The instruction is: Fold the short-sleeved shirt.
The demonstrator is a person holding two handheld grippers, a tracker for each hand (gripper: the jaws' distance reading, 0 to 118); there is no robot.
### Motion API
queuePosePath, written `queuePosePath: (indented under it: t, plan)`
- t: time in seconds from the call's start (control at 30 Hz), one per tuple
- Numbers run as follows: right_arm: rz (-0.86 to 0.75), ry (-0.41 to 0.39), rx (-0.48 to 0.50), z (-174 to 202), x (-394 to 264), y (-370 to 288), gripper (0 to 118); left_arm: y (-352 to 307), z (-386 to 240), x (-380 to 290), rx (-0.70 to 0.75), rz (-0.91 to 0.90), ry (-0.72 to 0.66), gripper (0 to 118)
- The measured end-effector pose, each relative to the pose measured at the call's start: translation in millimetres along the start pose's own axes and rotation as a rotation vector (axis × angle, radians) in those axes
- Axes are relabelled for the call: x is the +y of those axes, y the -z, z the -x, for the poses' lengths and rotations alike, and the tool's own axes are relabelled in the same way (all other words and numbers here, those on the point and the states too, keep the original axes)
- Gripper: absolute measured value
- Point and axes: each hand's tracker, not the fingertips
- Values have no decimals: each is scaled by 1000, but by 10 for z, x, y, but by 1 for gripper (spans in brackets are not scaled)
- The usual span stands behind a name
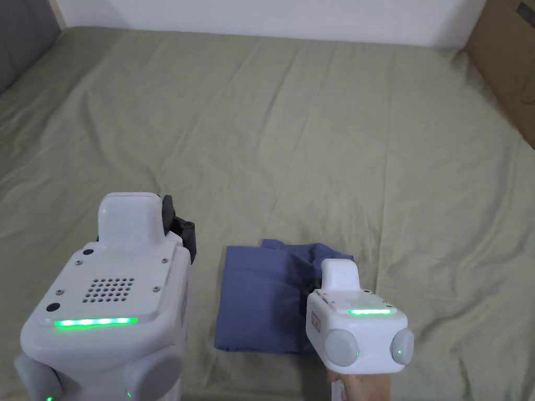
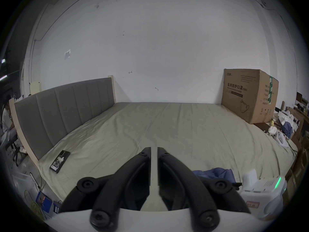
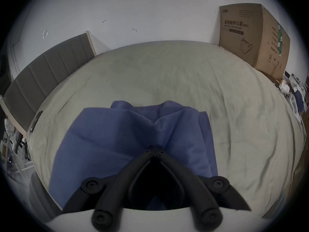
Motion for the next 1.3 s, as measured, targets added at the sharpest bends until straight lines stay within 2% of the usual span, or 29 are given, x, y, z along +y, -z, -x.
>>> queuePosePath:
  t: [0.03,0.07,0.13,0.17,0.2,0.27,0.33,0.43,0.57,0.7,0.77,0.8,0.83,0.87,0.9,0.93,1.0,1.03,1.13,1.23,1.3]
  plan:
    - [-11,-14,-9,28,17,-19,0,50,41,21,-16,20,-22,25]
    - [0,-19,-16,47,48,-19,0,112,78,33,-43,52,-44,42]
    - [4,-20,-13,34,56,-21,0,315,205,66,-120,162,-118,93]
    - [6,-12,-4,5,53,-22,0,478,298,67,-182,260,-168,111]
    - [7,-4,3,-9,58,-30,0,619,376,46,-254,345,-224,117]
    - [12,0,9,-18,79,-33,0,904,582,-85,-431,468,-367,117]
    - [20,-3,11,-18,89,-24,0,1269,719,-301,-582,703,-462,117]
    - [26,-14,14,-17,100,-23,0,1611,809,-740,-685,893,-565,117]
    - [31,3,24,-32,113,-29,0,1807,746,-1188,-882,1026,-761,116]
    - [36,11,29,-43,120,-24,0,1849,564,-1286,-980,978,-791,116]
    - [39,16,28,-40,125,-23,0,1892,455,-1288,-1007,1020,-783,116]
    - [41,26,30,-45,132,-25,0,1909,394,-1289,-1019,1029,-770,112]
    - [46,39,34,-58,146,-26,0,1925,334,-1288,-1043,1036,-743,102]
    - [54,55,40,-76,173,-33,0,1942,281,-1277,-1021,1051,-698,80]
    - [62,73,44,-104,204,-35,0,1957,202,-1277,-921,1078,-604,44]
    - [70,97,52,-130,241,-59,0,1975,134,-1293,-867,1093,-529,24]
    - [72,122,48,-195,321,-164,0,1987,174,-1285,-911,1096,-648,23]
    - [45,130,41,-235,348,-254,0,1974,169,-1251,-874,1111,-650,22]
    - [-35,131,56,-367,451,-591,0,1868,70,-1045,-782,1124,-552,21]
    - [-110,119,72,-480,551,-968,0,1821,21,-780,-677,1179,-524,21]
    - [-164,141,94,-566,597,-1200,0,1801,114,-615,-697,1156,-498,21]
